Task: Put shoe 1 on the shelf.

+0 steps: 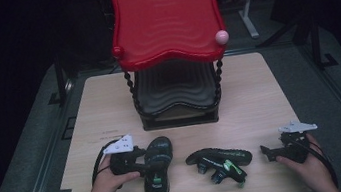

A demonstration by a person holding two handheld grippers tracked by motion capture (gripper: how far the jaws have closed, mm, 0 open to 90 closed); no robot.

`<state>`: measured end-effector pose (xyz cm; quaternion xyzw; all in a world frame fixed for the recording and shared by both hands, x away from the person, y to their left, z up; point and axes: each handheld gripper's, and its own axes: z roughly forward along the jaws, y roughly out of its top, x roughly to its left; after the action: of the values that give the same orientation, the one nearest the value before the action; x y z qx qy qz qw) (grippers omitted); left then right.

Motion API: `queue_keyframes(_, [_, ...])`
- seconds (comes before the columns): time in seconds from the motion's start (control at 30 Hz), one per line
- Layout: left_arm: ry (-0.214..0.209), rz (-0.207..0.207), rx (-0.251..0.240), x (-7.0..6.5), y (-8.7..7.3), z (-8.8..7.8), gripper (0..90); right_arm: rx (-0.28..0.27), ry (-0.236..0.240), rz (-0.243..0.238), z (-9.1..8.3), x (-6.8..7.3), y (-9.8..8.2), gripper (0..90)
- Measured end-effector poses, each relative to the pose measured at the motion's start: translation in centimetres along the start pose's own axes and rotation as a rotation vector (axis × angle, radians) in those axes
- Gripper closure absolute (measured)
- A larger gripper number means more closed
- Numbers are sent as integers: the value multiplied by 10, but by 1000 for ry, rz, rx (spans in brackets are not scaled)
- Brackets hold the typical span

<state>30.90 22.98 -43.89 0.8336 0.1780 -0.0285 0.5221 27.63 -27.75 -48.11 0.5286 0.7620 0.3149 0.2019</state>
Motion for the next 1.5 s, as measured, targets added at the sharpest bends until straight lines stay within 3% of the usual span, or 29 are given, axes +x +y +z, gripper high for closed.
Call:
queue_keyframes(0.2, [-1, -8, 16, 3, -6, 3, 517, 0, 1, -2, 0, 0, 0, 0])
queue_keyframes(0.43, [19, -13, 7, 4, -6, 1, 647, 0, 1, -2, 0, 0, 0, 0])
queue_keyframes(0.8, [-3, -15, -4, 0, -1, -3, 674, 0, 1, -1, 0, 0, 0, 0])
queue_keyframes(1.03, [-25, -12, -20, -6, 9, -5, 676, 0, 1, -1, 0, 0, 0, 0])
queue_keyframes(1.5, [-24, -10, -47, -13, 36, -21, 679, 0, 1, -2, 0, 0, 0, 0])
